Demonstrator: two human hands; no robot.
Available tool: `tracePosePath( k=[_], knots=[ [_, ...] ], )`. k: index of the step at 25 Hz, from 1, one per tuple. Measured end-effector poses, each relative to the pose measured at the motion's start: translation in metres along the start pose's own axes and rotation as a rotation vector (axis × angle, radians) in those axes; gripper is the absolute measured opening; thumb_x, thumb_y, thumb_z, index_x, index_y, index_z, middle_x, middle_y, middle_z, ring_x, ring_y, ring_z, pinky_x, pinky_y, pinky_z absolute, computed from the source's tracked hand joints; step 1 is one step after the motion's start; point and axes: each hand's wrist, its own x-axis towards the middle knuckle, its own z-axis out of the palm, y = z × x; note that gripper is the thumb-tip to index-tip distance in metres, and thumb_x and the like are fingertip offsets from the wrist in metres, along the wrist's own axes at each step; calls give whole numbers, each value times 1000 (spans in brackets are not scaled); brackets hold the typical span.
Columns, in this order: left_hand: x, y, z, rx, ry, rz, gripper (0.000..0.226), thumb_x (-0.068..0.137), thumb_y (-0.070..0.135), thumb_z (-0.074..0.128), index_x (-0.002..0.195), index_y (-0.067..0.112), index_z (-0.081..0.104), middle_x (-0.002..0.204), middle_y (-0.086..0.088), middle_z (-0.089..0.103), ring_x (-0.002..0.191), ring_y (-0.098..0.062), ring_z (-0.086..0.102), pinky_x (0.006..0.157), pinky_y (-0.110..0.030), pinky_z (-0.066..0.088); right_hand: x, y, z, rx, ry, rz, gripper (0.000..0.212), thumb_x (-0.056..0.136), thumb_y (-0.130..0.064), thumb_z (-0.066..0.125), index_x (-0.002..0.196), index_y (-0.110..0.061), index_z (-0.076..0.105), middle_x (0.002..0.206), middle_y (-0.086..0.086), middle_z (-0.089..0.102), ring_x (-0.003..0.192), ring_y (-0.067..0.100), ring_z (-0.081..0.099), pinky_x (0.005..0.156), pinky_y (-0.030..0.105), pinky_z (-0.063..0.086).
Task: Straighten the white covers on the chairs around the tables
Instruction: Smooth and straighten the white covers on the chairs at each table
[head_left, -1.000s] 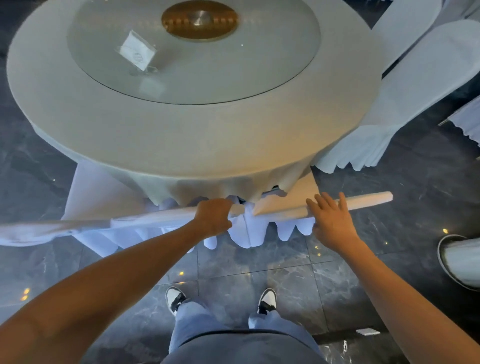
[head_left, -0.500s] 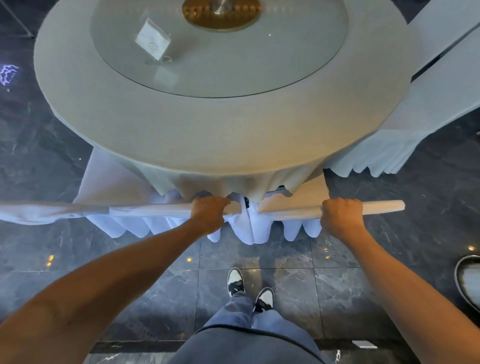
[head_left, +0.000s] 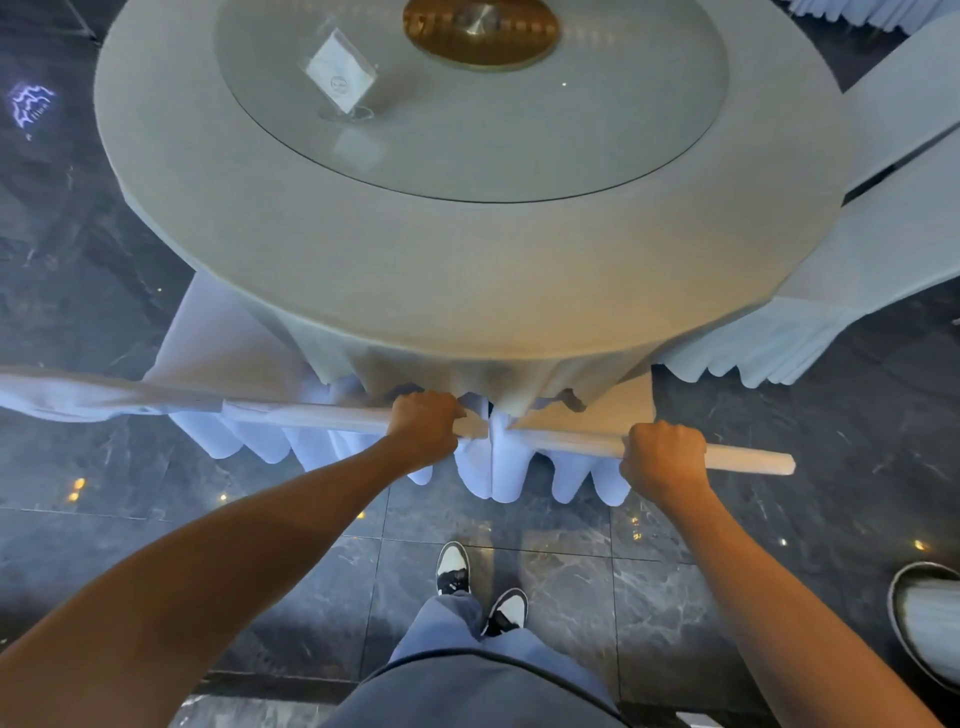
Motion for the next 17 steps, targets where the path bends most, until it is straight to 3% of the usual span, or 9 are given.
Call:
tracePosePath(
  k=[8, 13, 17],
  knots=[
    [7, 1, 10, 30, 31, 11, 20, 80, 28, 52, 92, 36, 66, 79, 6, 68, 75, -21, 66, 59, -27, 41, 19, 12, 1, 39, 27, -89, 6, 82, -19, 55, 80, -22, 51, 58, -6, 36, 60, 20, 48, 56, 27, 33],
    [12, -1, 10, 40, 72, 40, 21, 84, 39, 52, 98, 39, 68, 82, 6, 70, 79, -21, 67, 60, -27, 41, 19, 16, 3, 60, 67, -110, 8, 83, -21, 57, 89, -19, 62, 80, 1, 67, 62, 23, 47, 60, 28, 35],
    [25, 11, -8, 0, -144, 89, 17, 75, 25, 58, 89, 28, 66, 82, 6, 66, 79, -20, 63, 60, -27, 40, 20, 19, 11, 64, 101, -122, 15, 86, -32, 62, 92, -19, 67, 83, 1, 72, 62, 22, 54, 58, 27, 34]
  ],
)
